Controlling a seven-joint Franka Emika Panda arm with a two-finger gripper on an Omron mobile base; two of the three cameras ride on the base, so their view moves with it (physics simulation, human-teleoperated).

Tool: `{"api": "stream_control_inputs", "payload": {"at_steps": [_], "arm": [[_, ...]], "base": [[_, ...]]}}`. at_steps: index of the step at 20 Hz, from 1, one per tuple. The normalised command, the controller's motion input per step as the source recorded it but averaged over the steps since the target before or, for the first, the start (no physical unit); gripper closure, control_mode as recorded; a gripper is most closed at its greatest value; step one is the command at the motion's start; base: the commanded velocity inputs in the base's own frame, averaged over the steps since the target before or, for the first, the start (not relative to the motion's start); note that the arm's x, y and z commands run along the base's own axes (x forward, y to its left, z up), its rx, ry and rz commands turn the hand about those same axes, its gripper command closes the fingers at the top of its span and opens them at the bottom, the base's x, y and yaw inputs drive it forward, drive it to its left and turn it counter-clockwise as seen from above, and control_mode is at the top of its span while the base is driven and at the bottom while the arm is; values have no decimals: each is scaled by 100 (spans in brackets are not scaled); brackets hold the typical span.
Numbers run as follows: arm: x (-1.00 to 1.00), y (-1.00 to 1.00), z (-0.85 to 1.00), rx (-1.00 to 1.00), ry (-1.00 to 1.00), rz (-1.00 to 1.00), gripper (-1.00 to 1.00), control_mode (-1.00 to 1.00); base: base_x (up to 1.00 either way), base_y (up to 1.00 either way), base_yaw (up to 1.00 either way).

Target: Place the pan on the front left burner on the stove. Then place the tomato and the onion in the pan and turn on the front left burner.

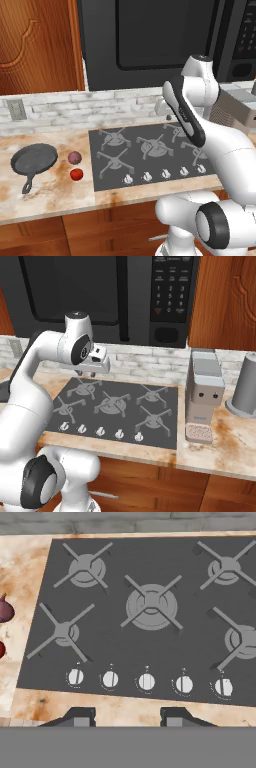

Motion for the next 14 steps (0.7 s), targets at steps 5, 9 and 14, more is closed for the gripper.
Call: {"api": "stream_control_inputs", "payload": {"at_steps": [5, 9, 14], "arm": [[0, 2, 0, 0, -1, 0, -100, -100], [-9, 9, 0, 0, -5, 0, -100, -100], [-19, 22, -1, 0, -5, 0, -100, -100]], "base": [[0, 0, 0], [0, 0, 0], [0, 0, 0]]}}
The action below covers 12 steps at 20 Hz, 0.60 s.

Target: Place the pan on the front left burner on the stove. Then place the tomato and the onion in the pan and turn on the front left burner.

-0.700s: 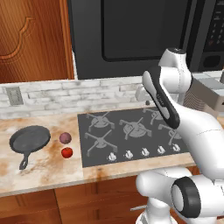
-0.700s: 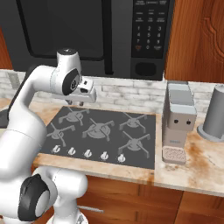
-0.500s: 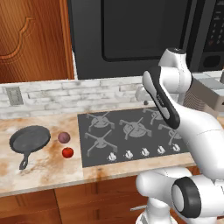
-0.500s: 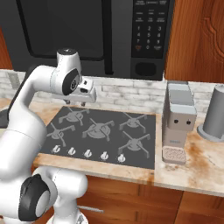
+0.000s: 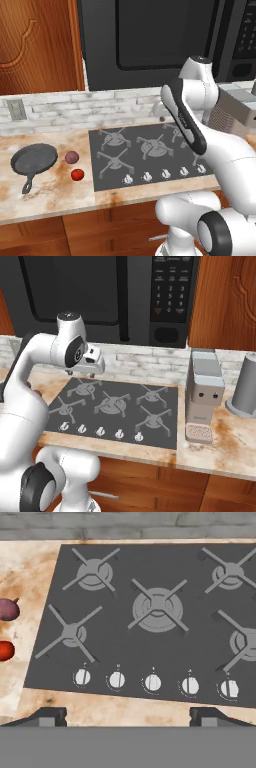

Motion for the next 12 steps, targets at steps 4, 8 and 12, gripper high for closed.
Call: {"api": "stream_control_inputs", "payload": {"at_steps": [4, 8, 12], "arm": [[-21, 27, 0, 0, -4, 0, -100, -100], [-21, 39, 0, 0, -1, 0, -100, -100], [-21, 44, 0, 0, 0, 0, -100, -100]], "base": [[0, 0, 0], [0, 0, 0], [0, 0, 0]]}}
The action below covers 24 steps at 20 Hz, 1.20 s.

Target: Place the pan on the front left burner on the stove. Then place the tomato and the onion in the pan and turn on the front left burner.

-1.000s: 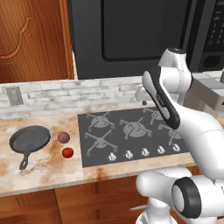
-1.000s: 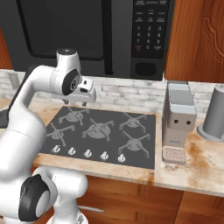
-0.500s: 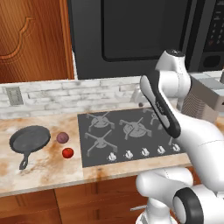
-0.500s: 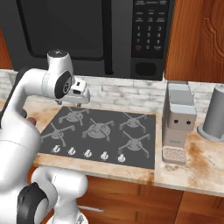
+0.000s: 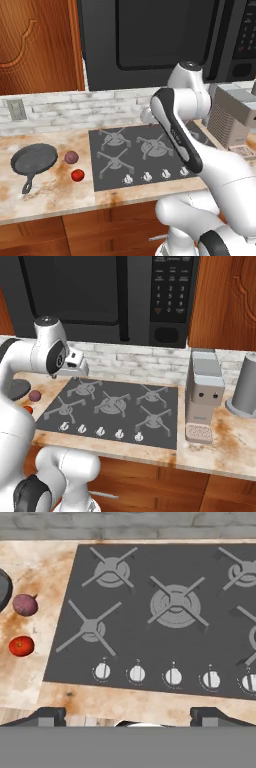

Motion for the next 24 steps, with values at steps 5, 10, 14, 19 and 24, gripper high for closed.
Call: {"api": "stream_control_inputs", "payload": {"at_steps": [5, 10, 14, 19, 24], "arm": [[-21, 45, 0, 0, 0, 0, -100, -100], [-21, 49, 0, 0, 0, 0, -100, -100], [-19, 51, -2, 0, 0, 0, -100, -100], [-13, 53, -2, 0, 0, 0, -100, -100], [-3, 56, -3, 0, 0, 0, -100, -100]], "base": [[0, 0, 0], [0, 0, 0], [0, 0, 0], [0, 0, 0], [0, 0, 0]]}}
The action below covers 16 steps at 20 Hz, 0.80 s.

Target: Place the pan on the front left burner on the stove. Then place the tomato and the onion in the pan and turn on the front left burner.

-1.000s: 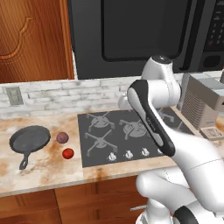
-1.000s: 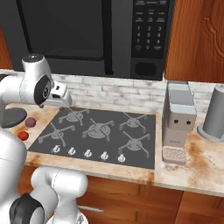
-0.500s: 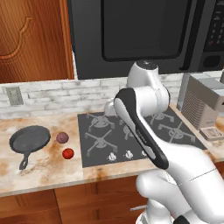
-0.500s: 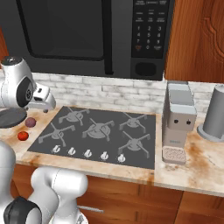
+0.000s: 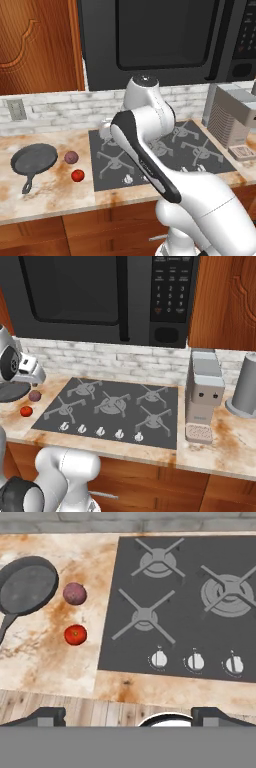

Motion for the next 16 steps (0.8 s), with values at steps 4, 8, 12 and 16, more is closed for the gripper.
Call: {"api": "stream_control_inputs", "payload": {"at_steps": [4, 8, 12, 16], "arm": [[0, 55, -1, 0, 0, 0, -100, -100], [0, 48, 0, 0, 0, 0, -100, -100], [0, 33, 0, -3, 0, -5, -100, -100], [0, 32, -6, 0, 4, -5, -100, -100]], "base": [[0, 0, 0], [0, 0, 0], [0, 0, 0], [0, 0, 0]]}}
